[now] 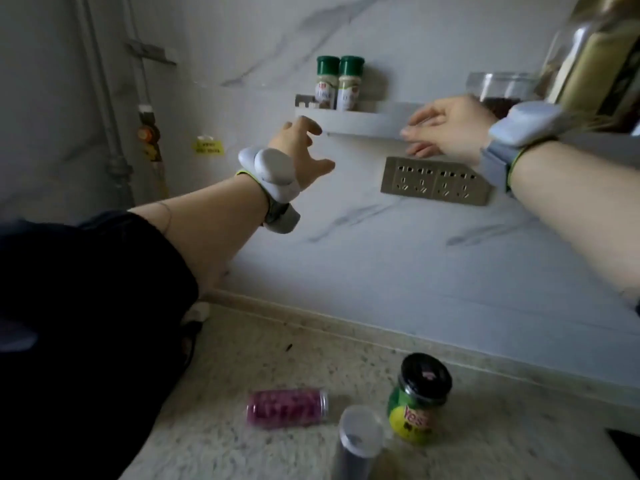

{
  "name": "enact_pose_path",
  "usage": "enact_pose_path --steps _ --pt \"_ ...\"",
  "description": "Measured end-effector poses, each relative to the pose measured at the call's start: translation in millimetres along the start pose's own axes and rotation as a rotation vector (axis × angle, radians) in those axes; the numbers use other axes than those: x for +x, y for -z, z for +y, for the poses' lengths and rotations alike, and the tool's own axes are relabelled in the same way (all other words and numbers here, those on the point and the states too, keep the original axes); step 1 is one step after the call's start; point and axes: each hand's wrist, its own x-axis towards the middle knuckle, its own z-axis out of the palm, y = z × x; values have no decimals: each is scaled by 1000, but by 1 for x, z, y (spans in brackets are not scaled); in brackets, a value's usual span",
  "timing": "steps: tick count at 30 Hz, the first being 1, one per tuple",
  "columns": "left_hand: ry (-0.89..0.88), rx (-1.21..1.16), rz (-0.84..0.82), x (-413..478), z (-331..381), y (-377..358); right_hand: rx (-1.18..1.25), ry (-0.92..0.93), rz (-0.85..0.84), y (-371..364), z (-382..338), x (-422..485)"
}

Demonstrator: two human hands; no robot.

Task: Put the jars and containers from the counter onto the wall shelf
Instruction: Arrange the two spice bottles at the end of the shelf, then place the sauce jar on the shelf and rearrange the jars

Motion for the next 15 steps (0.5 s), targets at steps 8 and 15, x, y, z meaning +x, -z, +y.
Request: enact_pose_path --steps 8,15 --pt "158 -36 -842 -138 -23 -125 -342 -379 -471 -25 143 -125" --pt "262 74 -1111 -224 -39 -190 84 -694 -336 -56 249 -258"
